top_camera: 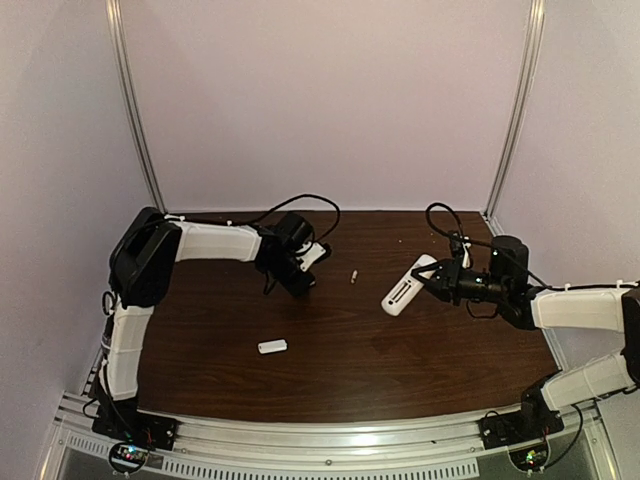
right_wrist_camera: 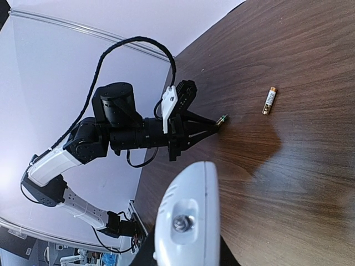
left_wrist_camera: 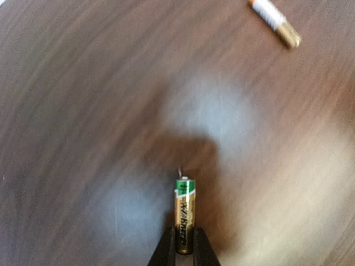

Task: Load the batteries into the remote control
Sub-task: Pick up the battery from the center of the board, then place the battery at the center of the board.

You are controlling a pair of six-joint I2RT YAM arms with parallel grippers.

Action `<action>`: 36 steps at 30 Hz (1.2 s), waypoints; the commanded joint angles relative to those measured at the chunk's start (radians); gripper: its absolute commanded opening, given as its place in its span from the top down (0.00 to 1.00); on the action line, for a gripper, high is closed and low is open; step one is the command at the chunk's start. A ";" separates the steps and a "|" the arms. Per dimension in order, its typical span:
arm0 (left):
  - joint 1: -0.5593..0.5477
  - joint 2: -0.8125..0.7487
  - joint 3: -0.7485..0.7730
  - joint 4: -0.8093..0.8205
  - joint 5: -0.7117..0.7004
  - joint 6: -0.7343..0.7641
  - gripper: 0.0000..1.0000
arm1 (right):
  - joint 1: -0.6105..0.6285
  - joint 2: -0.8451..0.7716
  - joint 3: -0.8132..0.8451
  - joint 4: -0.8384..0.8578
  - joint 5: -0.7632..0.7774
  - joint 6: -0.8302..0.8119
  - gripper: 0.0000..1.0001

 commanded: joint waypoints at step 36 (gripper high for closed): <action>-0.057 -0.267 -0.295 0.054 0.237 0.196 0.98 | -0.118 0.577 0.352 -0.119 0.324 -0.268 1.00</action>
